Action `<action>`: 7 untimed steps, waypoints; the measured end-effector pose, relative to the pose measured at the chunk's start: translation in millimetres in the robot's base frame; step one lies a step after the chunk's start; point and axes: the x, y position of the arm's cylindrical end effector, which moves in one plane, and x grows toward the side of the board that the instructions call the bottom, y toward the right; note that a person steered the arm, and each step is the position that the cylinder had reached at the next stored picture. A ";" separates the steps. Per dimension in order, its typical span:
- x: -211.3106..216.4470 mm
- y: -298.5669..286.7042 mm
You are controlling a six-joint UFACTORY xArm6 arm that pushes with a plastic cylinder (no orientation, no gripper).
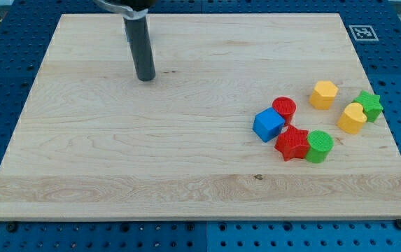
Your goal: Push your arm closer to the yellow heart
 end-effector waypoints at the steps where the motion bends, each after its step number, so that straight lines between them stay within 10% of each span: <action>1: 26.5 14.3; 4: 128.0 23.8; 7: 229.3 161.3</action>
